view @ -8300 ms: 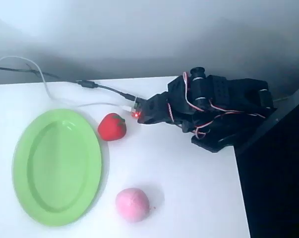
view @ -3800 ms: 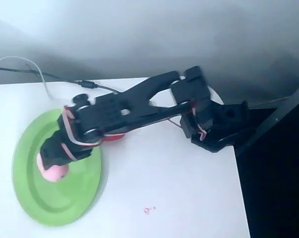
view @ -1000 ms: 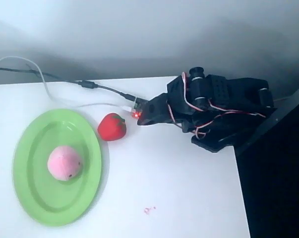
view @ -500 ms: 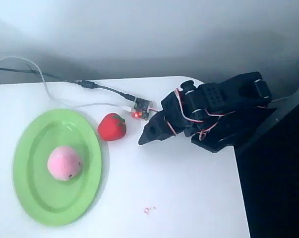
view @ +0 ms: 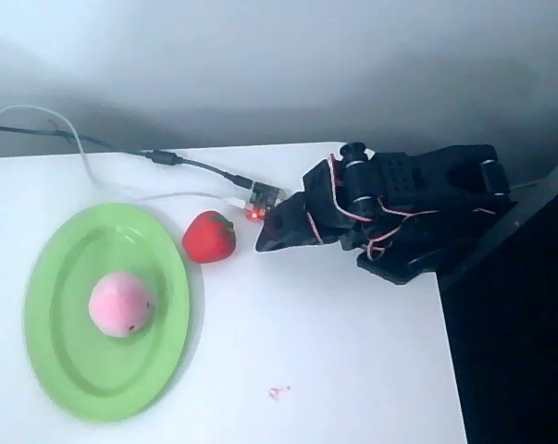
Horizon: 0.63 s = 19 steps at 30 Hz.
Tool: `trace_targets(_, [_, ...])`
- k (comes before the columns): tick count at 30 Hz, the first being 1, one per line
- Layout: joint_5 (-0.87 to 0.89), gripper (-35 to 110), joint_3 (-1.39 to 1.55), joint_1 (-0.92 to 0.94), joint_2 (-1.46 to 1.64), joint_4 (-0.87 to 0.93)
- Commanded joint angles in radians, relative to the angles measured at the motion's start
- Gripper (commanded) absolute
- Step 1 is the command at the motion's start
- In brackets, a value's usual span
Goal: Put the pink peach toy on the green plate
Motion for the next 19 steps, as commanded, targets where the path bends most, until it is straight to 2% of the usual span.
trace_targets(1, [0.051, 0, 0.054, -0.018, 0.015, -0.005])
trace_targets(11, [0.014, 0, 0.054, 0.014, 0.015, 0.034])
trace_targets(17, [-0.129, 0, 0.054, 0.008, 0.017, 0.054])
trace_targets(19, [-0.124, 0, 0.054, 0.008, 0.017, 0.054])
